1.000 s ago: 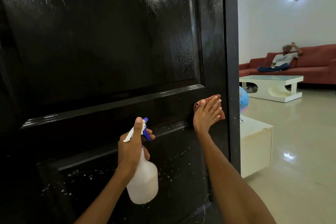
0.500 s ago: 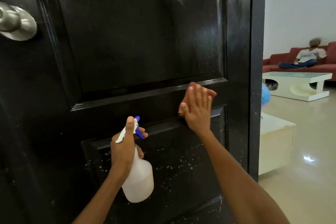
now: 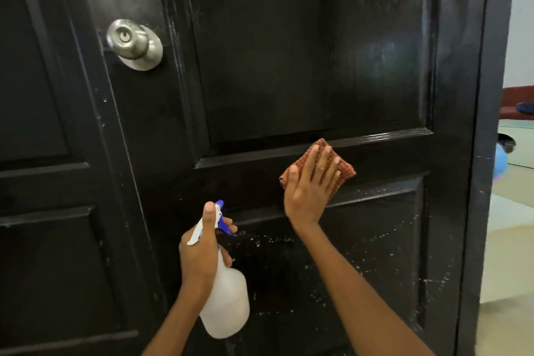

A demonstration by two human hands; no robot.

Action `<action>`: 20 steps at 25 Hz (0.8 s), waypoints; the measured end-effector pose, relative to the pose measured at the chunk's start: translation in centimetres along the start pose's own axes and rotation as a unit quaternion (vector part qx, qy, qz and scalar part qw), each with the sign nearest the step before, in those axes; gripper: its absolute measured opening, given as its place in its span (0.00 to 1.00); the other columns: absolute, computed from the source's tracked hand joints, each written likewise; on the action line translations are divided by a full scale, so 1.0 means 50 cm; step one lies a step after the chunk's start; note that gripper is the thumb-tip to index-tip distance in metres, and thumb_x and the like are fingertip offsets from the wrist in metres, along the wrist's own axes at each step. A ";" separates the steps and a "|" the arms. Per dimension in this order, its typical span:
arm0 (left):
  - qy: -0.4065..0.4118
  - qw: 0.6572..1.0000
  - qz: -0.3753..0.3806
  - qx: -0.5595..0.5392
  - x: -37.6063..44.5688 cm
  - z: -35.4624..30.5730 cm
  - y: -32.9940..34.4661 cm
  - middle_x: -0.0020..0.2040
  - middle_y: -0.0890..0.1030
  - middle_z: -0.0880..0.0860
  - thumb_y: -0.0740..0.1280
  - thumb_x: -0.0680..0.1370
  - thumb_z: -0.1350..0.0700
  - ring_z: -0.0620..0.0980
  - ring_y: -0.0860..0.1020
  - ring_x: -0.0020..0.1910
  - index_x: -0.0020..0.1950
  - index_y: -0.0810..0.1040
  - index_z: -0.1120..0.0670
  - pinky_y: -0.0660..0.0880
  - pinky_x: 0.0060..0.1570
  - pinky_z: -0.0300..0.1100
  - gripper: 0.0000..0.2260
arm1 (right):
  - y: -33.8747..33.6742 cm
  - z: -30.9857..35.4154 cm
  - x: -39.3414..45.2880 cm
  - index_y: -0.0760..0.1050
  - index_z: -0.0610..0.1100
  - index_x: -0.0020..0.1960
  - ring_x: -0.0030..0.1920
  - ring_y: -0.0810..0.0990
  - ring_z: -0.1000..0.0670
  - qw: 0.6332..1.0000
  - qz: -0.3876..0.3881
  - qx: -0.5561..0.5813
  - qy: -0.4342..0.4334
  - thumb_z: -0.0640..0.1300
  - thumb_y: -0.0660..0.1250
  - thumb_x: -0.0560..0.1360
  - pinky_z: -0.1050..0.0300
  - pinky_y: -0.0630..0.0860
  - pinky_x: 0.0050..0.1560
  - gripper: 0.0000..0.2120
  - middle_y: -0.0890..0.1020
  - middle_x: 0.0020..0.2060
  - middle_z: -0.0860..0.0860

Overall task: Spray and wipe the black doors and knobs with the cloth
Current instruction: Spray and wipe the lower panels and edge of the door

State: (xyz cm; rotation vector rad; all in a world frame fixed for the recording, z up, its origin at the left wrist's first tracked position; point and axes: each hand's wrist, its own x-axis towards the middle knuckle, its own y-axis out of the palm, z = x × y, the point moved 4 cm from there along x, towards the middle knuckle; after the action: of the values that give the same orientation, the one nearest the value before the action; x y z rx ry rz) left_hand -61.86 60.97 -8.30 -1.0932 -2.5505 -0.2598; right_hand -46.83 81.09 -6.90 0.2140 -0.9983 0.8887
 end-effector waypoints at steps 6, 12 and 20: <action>0.029 0.997 -0.066 0.028 0.003 -0.004 -0.136 0.41 0.86 0.53 0.55 0.79 0.35 0.56 0.76 0.24 0.47 0.83 0.57 0.76 0.27 0.45 0.29 | 0.076 0.266 -0.120 0.44 0.44 0.85 0.83 0.43 0.39 0.976 0.063 -0.004 -0.209 0.58 0.48 0.87 0.40 0.40 0.82 0.32 0.46 0.84 0.42; 0.004 0.994 -0.106 0.030 -0.017 0.017 -0.217 0.40 0.86 0.54 0.55 0.79 0.35 0.56 0.77 0.26 0.47 0.83 0.56 0.76 0.29 0.46 0.28 | 0.153 0.377 -0.242 0.45 0.46 0.85 0.83 0.40 0.41 0.866 0.116 -0.085 -0.480 0.59 0.50 0.87 0.42 0.37 0.82 0.32 0.43 0.84 0.45; -0.015 0.994 -0.106 0.017 -0.026 0.040 -0.215 0.41 0.86 0.54 0.57 0.78 0.35 0.57 0.77 0.26 0.46 0.83 0.58 0.75 0.28 0.45 0.28 | 0.090 0.166 -0.157 0.48 0.53 0.85 0.84 0.45 0.43 0.889 0.089 -0.088 -0.439 0.60 0.56 0.85 0.42 0.41 0.82 0.33 0.48 0.85 0.49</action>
State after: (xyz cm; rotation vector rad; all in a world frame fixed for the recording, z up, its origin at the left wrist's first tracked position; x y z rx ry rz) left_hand -69.34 53.36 -10.97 -0.8206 -2.6881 -0.2540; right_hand -57.26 75.23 -9.64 0.3907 -1.9633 0.8627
